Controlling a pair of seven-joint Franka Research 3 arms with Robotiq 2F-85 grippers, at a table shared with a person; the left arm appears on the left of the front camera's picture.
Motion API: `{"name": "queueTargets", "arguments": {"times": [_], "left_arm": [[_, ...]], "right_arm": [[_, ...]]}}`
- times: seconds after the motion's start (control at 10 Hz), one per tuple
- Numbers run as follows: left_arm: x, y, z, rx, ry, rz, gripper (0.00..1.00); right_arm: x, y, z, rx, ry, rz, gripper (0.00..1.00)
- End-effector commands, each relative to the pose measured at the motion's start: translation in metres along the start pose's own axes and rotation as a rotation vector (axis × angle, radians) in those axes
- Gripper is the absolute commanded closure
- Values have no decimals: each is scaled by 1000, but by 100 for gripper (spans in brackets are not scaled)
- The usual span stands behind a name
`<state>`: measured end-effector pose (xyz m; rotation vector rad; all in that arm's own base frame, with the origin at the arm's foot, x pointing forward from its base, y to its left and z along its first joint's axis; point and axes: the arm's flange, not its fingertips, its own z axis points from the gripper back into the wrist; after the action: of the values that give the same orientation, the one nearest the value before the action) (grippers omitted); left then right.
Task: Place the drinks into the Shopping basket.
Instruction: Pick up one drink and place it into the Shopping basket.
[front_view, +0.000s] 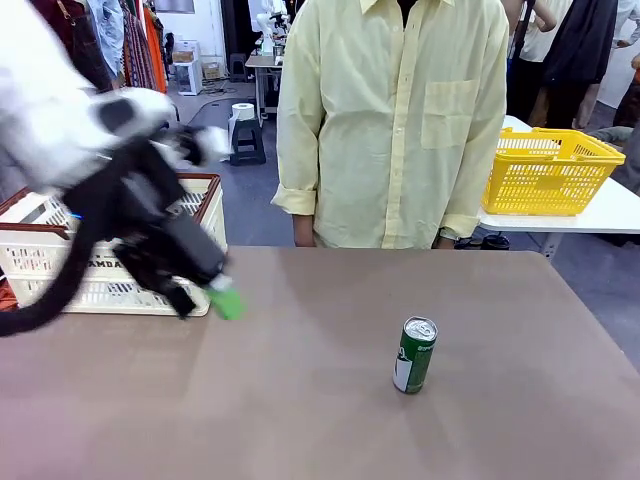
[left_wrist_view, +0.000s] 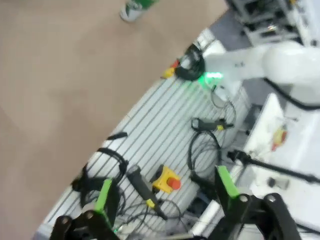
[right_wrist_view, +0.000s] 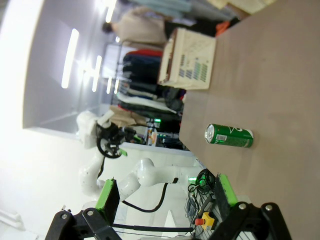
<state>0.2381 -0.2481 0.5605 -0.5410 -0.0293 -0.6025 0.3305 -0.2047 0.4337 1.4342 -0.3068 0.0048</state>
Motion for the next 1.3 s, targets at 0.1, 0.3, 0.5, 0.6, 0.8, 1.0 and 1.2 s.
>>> {"name": "queueTargets", "arguments": {"times": [0.1,0.3,0.5,0.6,0.8,1.0,1.2], "left_arm": [[66,-42,-77,52,15,110,0],[81,-59,-109,107,-30,134,0],[68,-61,-115,85,-16,106,0],[68,-61,-115,85,-16,106,0],[74,-60,-114,53,-12,94,0],[122,-111,-159,266,69,311,0],[168,-137,-193,325,50,495,0]], "right_arm": [[2,6,-1,7,-8,-13,0],[2,6,-1,7,-8,-13,0],[2,6,-1,7,-8,-13,0],[2,6,-1,7,-8,-13,0],[2,6,-1,7,-8,-13,0],[2,6,-1,7,-8,-13,0],[2,6,-1,7,-8,-13,0]]}}
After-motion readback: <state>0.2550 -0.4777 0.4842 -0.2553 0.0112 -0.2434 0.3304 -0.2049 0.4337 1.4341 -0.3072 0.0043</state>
